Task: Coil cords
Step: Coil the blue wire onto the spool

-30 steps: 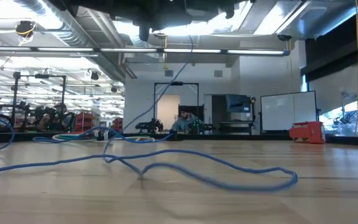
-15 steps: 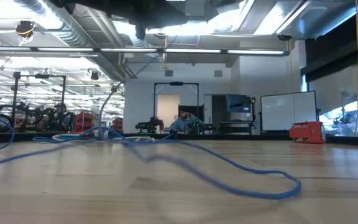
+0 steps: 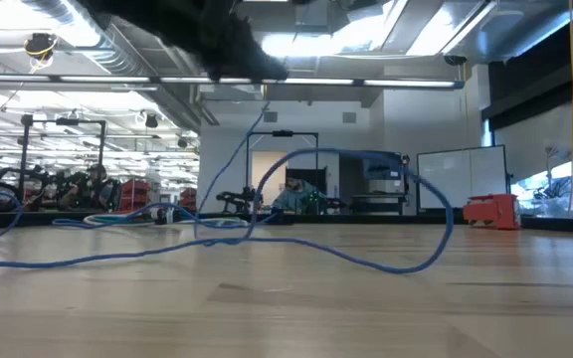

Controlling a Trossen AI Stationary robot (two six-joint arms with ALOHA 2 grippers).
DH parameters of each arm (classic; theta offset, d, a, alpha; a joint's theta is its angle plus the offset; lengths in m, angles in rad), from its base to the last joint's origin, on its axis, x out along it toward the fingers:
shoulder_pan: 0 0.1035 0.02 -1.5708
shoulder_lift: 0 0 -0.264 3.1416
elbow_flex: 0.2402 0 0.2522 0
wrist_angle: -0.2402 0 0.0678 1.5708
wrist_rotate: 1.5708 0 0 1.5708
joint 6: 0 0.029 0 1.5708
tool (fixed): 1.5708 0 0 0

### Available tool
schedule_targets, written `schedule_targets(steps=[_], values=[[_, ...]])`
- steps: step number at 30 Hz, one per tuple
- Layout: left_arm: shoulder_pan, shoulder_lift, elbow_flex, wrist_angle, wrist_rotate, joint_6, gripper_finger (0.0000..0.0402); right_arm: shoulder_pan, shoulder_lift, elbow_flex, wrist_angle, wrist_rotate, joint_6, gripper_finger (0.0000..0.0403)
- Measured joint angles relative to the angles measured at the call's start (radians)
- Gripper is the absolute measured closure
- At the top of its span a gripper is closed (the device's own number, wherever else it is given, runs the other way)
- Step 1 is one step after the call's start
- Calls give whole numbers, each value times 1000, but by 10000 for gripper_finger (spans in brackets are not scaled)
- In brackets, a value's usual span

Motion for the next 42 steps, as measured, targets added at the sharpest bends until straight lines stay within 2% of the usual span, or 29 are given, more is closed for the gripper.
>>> schedule_targets(steps=[3,7,12,17,22,30,35,42], values=[[3,-45,-1,-108,-48,-2,396,0,-1,2,-87,-34,23,395],[4,-137,-2,-210,-63,-18,396,0,-3,2,-210,-51,58,395],[2,-257,-2,-238,-66,-34,396,0,9,2,-279,-55,77,395],[-4,-322,0,-181,-60,-35,396,0,67,2,-282,-41,78,395],[-3,-303,0,-65,-6,-29,396,0,152,1,-186,41,53,395],[-4,-204,1,88,66,-29,396,0,237,-2,3,168,4,395],[-4,-124,2,167,73,-34,396,0,248,-3,103,188,-4,395],[-2,-56,4,182,68,-48,396,0,239,-4,253,175,-36,395]])
